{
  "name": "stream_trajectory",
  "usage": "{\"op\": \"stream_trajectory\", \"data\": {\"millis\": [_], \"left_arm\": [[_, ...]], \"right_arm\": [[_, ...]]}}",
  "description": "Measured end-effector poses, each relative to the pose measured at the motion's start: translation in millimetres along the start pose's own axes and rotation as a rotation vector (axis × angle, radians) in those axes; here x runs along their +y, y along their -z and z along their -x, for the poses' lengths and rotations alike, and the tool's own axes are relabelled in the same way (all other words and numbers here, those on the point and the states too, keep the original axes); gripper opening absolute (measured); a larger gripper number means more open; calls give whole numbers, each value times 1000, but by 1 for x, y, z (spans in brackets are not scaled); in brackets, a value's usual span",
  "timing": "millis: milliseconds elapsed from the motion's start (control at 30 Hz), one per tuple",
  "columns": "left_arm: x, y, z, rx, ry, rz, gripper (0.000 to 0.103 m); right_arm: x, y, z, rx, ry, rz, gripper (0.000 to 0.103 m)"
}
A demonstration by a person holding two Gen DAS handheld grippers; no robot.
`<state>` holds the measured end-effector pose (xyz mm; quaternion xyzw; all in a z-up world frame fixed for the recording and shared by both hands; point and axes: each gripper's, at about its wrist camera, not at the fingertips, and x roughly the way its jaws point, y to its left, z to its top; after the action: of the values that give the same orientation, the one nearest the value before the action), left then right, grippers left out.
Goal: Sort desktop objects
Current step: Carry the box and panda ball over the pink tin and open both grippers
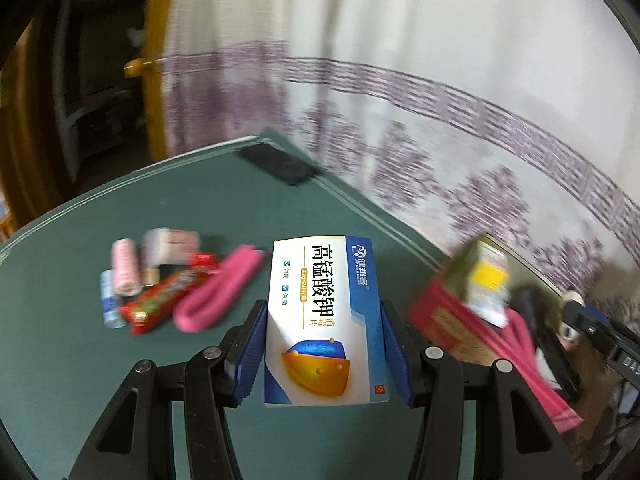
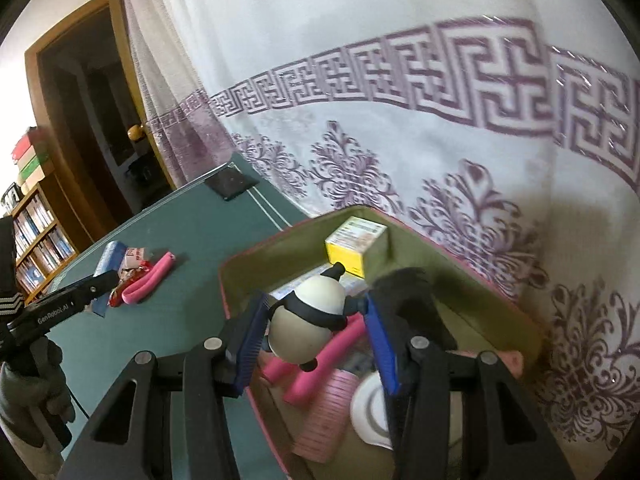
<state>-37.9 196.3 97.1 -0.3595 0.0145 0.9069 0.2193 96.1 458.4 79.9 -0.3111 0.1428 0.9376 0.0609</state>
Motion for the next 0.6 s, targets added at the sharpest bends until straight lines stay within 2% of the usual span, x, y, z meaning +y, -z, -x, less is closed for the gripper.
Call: {"op": "stream_trajectory", "data": {"millis": [233, 500, 600], "left_arm": [[-58, -12, -7, 2, 87, -91, 55], [-103, -29, -15, 4, 199, -142, 56], [-115, -31, -23, 16, 275, -137, 88]], "right_arm": [[-12, 1, 9, -25, 14, 12, 53], [-20, 0, 15, -52, 35, 18, 53], [-21, 3, 11, -47, 61, 26, 56]]}}
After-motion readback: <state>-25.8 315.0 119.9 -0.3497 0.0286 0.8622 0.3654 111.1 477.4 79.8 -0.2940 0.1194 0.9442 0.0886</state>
